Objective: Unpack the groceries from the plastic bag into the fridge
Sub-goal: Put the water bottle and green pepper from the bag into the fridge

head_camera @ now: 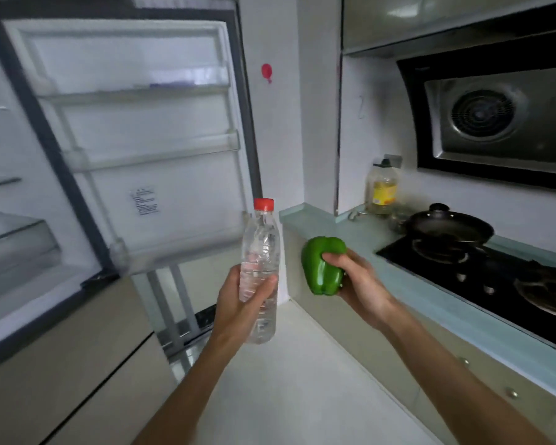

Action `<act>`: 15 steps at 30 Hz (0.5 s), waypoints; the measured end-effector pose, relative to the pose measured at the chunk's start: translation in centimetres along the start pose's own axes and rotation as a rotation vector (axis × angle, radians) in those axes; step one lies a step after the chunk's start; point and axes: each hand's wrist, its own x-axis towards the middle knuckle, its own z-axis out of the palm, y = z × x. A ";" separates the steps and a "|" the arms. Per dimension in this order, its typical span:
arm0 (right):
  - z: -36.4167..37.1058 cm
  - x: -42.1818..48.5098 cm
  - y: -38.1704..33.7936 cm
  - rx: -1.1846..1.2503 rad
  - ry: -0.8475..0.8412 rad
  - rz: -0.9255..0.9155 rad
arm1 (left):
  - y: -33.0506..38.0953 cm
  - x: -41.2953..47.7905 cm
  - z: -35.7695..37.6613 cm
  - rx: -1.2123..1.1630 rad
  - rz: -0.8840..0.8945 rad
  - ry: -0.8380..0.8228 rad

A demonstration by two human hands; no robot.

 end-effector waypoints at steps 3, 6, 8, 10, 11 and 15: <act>6.6 3.1 2.2 -0.011 -0.060 -0.003 | -0.5 1.7 -6.9 0.041 0.016 0.078; 13.5 5.9 4.2 -0.011 -0.124 -0.007 | -0.3 2.8 -13.6 0.081 0.052 0.173; 17.0 7.2 5.3 0.005 -0.140 -0.002 | -0.1 3.2 -17.3 0.099 0.054 0.205; 21.1 8.6 6.8 -0.002 -0.187 0.003 | -0.3 3.6 -21.5 0.124 0.050 0.259; 22.9 9.4 7.5 -0.013 -0.219 0.004 | -0.4 3.8 -23.5 0.133 0.053 0.292; 29.9 12.2 10.1 -0.070 -0.374 0.025 | -0.7 4.4 -30.3 0.187 0.055 0.431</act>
